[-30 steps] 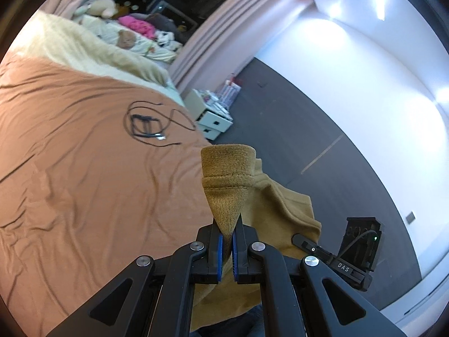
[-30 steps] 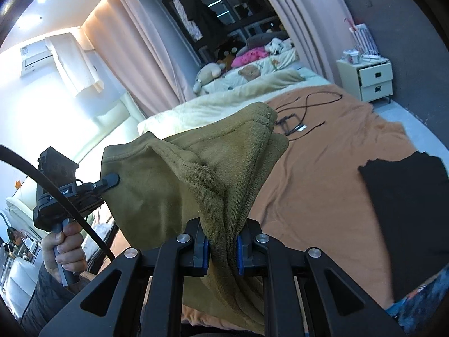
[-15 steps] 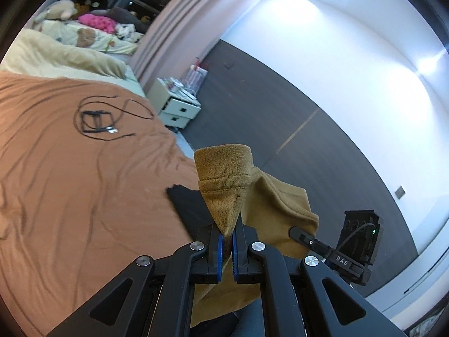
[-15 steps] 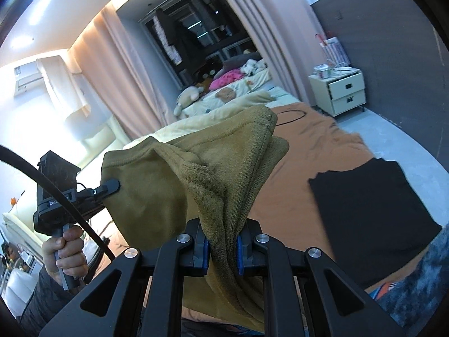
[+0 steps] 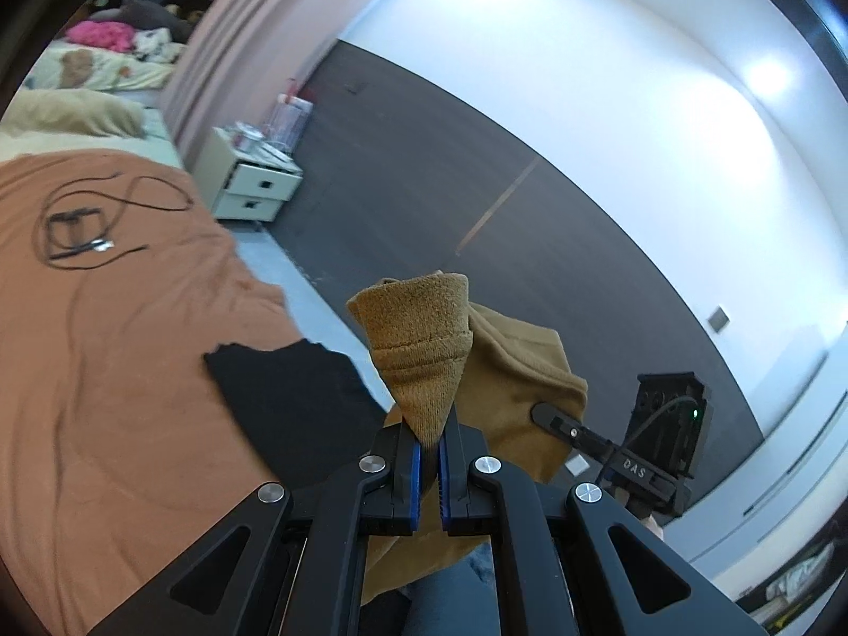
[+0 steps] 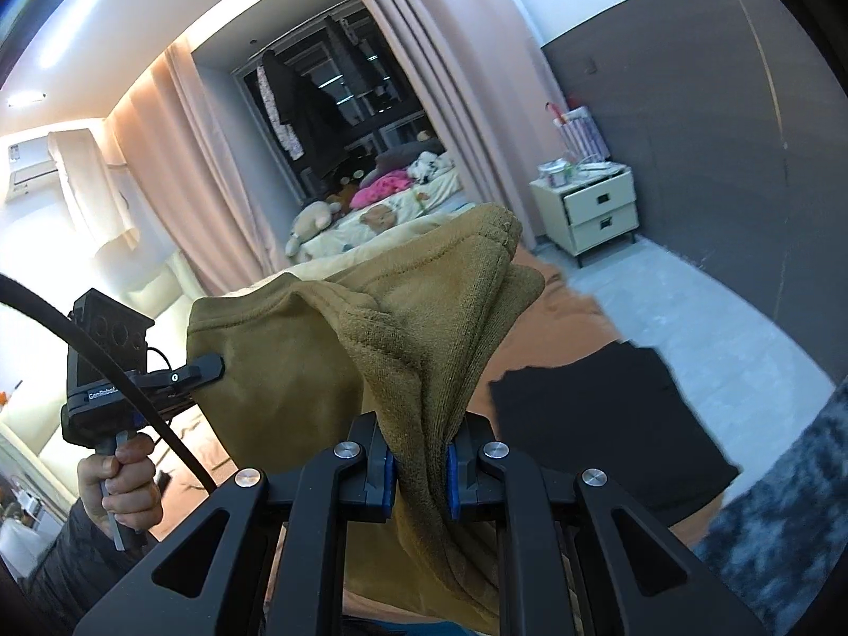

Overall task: Fold small clothes
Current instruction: 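Lift the folded olive shirt with both grippers and carry it toward the bed's edge, then lower the olive shirt onto the black garment and open both grippers, then press the stacked olive shirt flat with both open grippers, then withdraw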

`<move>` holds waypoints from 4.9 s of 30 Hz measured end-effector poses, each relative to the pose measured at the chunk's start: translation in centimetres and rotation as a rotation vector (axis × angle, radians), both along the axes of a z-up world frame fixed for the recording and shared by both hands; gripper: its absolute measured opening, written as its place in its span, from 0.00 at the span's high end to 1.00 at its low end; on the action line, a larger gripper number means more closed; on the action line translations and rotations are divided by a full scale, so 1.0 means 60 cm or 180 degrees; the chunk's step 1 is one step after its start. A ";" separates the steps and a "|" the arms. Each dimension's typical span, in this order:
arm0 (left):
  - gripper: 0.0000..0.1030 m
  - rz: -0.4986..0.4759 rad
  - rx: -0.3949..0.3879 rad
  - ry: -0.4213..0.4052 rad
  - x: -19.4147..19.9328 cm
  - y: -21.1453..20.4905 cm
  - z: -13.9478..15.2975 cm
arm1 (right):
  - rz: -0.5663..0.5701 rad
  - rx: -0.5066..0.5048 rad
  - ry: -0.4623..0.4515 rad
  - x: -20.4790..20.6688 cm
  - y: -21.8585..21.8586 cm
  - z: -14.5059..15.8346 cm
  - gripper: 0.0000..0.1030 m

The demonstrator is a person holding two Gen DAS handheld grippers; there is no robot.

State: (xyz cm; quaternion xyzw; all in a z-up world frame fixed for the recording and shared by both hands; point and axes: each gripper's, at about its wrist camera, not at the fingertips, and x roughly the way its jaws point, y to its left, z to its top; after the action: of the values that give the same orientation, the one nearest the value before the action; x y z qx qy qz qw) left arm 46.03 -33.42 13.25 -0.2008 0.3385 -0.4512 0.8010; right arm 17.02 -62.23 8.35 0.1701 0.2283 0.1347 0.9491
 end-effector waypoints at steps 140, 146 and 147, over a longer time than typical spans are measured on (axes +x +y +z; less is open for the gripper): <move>0.32 -0.0145 0.1895 0.0531 0.161 -0.278 -0.410 | -0.1482 -0.0579 0.2091 0.063 0.019 -0.161 0.94; 0.31 -0.0234 0.1959 0.0560 0.122 -0.297 -0.414 | -0.1570 -0.0671 0.2129 0.018 0.037 -0.148 0.90; 0.31 -0.0245 0.1963 0.0564 0.117 -0.300 -0.415 | -0.1575 -0.0688 0.2104 0.015 0.043 -0.144 0.90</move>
State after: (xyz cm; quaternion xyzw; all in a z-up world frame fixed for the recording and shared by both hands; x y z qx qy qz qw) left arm 53.05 -51.41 -11.66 0.0259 0.5349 -0.3381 0.7739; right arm 17.90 -59.65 -0.27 0.1533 0.4854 -0.1836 0.8410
